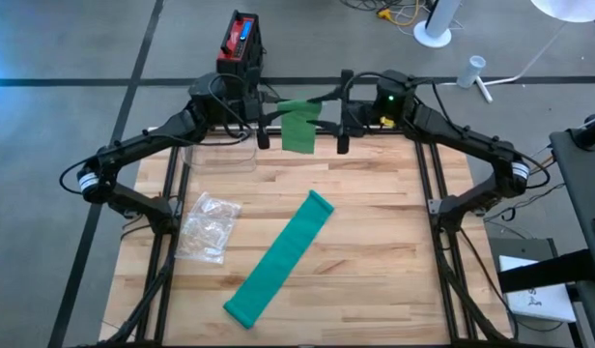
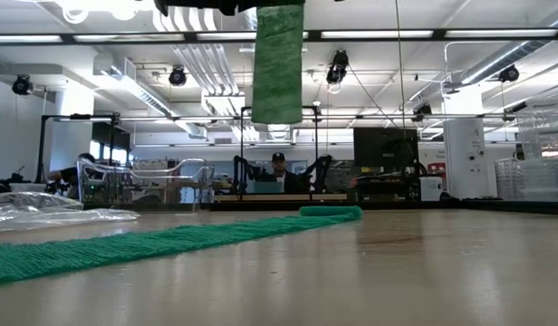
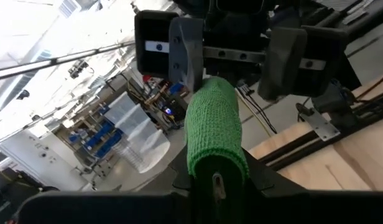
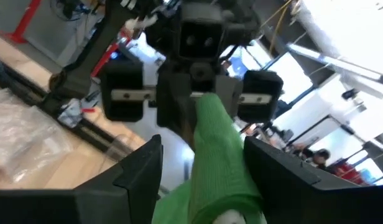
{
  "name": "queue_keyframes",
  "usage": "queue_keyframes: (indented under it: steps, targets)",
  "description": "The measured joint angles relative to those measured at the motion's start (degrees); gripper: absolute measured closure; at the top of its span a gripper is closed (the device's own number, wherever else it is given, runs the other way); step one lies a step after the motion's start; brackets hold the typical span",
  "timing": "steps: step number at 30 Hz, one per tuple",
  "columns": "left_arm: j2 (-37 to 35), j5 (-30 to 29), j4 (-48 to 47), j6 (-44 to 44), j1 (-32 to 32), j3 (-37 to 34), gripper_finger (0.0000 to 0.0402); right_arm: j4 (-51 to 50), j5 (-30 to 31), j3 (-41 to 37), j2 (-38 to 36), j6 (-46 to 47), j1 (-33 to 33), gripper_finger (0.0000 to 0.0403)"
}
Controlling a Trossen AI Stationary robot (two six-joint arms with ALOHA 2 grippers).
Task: Roll bandage
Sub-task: Roll the green bandage
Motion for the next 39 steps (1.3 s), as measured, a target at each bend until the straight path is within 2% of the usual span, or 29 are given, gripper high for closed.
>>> queue_keyframes:
  steps: [9, 23, 28, 31, 39]
  targets:
    - [0.1, -0.4, -1.7, -1.3, -0.8, -0.1, 0.0357, -2.0, 2.0, 0.1, 2.3, 0.6, 0.0, 0.0184]
    - [0.0, 0.2, 0.2, -3.1, -1.1, 0.0, 0.0353, -2.7, 4.6, -0.1, 0.9, -1.1, 0.0, 0.0198]
    - [0.0, -1.2, -1.2, -3.4, -1.1, 0.0, 0.0353, -2.1, 4.0, 1.2, -0.8, -2.2, 0.2, 0.0191]
    - [0.0, -1.2, -1.3, -4.6, -1.1, -0.1, 0.0353, -1.5, 1.0, 1.5, -0.9, -2.2, 0.3, 0.0185]
    - [0.2, -0.5, -2.2, -6.2, -1.4, -0.1, 0.0353, -1.4, -0.3, 1.5, 2.1, -2.2, 1.1, 0.0167]
